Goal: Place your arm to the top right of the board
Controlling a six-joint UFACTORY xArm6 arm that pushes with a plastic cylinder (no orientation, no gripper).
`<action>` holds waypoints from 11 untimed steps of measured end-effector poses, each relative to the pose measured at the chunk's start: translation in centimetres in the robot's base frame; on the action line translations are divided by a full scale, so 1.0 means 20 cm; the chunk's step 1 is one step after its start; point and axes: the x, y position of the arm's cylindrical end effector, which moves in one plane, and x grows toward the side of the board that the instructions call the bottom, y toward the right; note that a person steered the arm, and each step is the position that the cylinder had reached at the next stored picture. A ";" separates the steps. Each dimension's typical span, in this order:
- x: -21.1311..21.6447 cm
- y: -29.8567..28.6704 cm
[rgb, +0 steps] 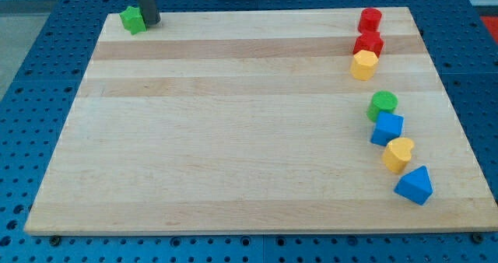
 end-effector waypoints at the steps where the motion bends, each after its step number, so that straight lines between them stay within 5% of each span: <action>1: 0.00 0.08; 4: 0.17 0.59; 6: -0.07 1.08; 11: -0.08 2.42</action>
